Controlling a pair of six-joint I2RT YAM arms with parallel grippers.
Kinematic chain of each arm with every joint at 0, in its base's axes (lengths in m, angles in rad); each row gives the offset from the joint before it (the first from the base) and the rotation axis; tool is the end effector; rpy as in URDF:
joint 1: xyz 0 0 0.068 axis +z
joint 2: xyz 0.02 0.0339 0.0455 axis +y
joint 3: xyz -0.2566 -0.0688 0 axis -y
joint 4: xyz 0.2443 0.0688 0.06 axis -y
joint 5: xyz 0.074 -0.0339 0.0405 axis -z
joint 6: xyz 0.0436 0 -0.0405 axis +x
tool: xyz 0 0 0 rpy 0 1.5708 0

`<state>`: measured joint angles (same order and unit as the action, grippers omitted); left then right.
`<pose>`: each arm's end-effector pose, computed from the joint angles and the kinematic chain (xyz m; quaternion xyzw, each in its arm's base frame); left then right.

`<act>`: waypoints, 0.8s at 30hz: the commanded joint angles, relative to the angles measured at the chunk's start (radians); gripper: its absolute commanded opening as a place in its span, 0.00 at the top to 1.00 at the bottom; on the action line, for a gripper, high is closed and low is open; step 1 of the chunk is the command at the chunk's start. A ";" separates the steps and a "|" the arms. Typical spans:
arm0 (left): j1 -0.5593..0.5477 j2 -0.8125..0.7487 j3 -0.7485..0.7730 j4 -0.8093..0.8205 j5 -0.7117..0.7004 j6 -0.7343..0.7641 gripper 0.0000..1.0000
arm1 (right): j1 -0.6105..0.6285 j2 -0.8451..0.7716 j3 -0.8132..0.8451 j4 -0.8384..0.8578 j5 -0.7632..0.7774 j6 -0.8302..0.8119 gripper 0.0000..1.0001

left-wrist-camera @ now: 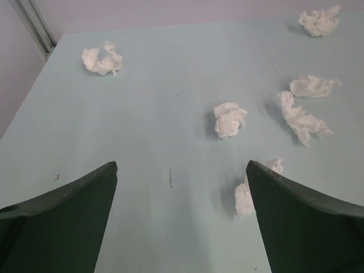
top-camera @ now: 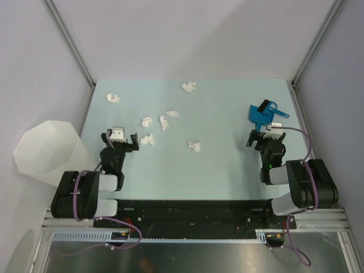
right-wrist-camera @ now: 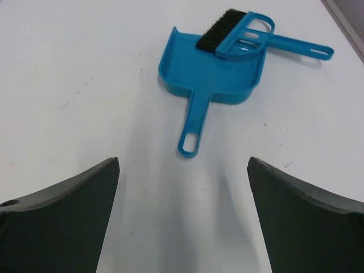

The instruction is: Sweep away the paper scraps from the table

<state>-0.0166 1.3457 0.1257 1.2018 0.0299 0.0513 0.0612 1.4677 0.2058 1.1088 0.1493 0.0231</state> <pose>0.2205 -0.0050 0.1527 0.0347 0.7127 0.0015 0.7006 0.2407 0.0083 0.1364 0.0341 0.7578 -0.0292 0.6510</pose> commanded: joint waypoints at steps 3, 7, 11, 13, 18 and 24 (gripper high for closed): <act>0.003 -0.005 0.023 0.028 0.002 -0.030 0.00 | -0.037 -0.012 0.105 -0.091 -0.045 -0.002 0.00; 0.003 -0.005 0.023 0.028 0.008 -0.025 0.00 | -0.002 -0.112 0.226 -0.397 -0.051 -0.046 0.00; 0.004 -0.023 0.025 0.016 0.150 0.016 0.00 | -0.006 -0.139 0.420 -0.699 -0.069 0.000 0.02; 0.001 -0.049 0.018 -0.013 0.196 0.048 0.00 | -0.012 -0.116 0.501 -0.867 -0.119 -0.002 0.04; 0.003 -0.059 0.032 -0.015 0.183 0.036 0.02 | -0.015 0.029 0.759 -1.102 -0.140 -0.052 0.18; 0.012 -0.299 0.297 -0.618 0.401 0.130 0.07 | -0.012 0.196 0.983 -1.337 -0.123 -0.135 0.25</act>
<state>-0.0113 1.1679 0.2379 0.8783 0.2668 0.0933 0.0498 1.5814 1.0691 0.0101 0.0360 -0.0437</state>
